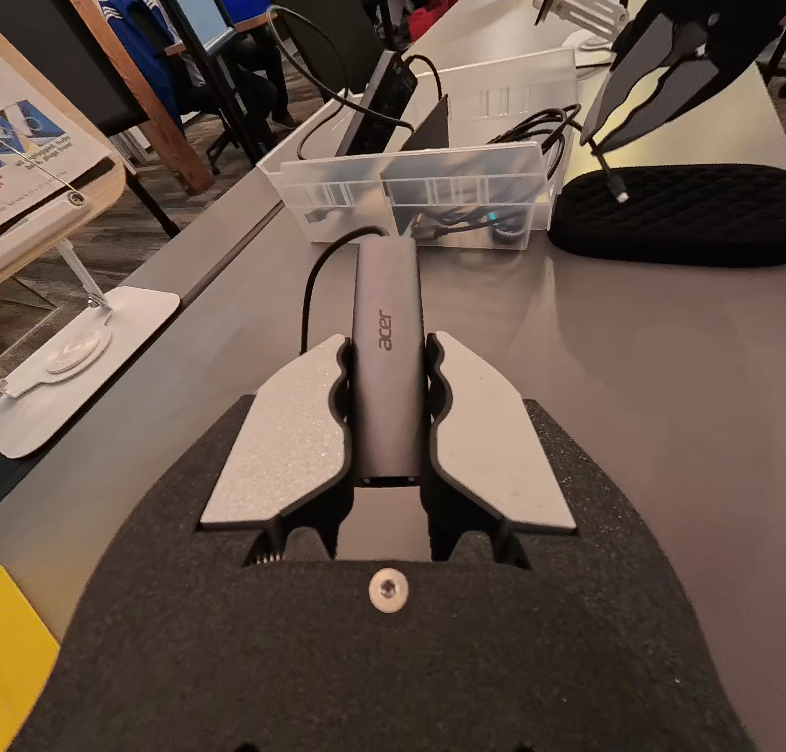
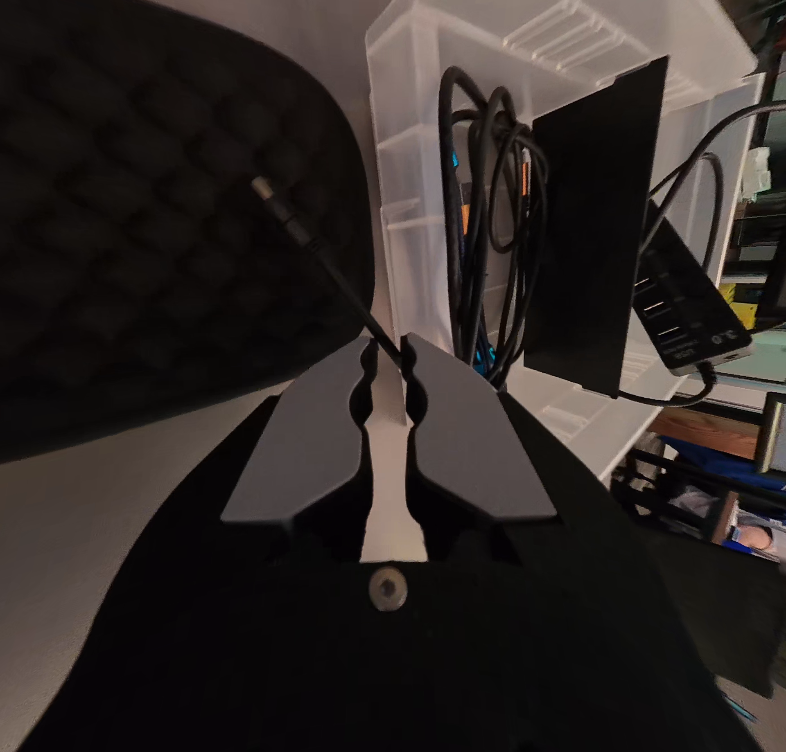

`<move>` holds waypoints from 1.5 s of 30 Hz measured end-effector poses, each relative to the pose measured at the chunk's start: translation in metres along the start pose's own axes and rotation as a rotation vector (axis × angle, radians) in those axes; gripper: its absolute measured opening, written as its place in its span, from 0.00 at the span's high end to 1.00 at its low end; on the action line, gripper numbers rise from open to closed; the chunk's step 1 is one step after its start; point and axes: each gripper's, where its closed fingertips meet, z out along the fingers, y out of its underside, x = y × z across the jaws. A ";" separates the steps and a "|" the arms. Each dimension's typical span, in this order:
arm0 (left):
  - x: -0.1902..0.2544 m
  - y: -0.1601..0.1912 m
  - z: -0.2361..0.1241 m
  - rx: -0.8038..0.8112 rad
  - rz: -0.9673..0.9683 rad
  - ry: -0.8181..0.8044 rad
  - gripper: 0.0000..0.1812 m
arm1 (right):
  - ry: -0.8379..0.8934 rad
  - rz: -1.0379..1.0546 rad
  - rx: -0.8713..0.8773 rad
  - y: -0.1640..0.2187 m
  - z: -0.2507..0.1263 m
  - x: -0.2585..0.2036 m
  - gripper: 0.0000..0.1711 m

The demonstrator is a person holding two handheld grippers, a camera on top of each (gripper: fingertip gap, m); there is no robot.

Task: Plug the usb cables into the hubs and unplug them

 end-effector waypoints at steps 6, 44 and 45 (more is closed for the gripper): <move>0.001 0.011 0.007 -0.047 -0.005 0.009 0.82 | -0.004 0.171 0.194 -0.026 -0.020 0.032 0.96; 0.017 -0.023 -0.009 0.058 0.174 -0.003 0.82 | -0.063 0.000 0.694 -0.267 -0.015 0.065 0.74; 0.019 -0.022 -0.009 0.052 0.188 0.009 0.82 | -0.069 -0.042 0.700 -0.280 -0.010 0.060 0.74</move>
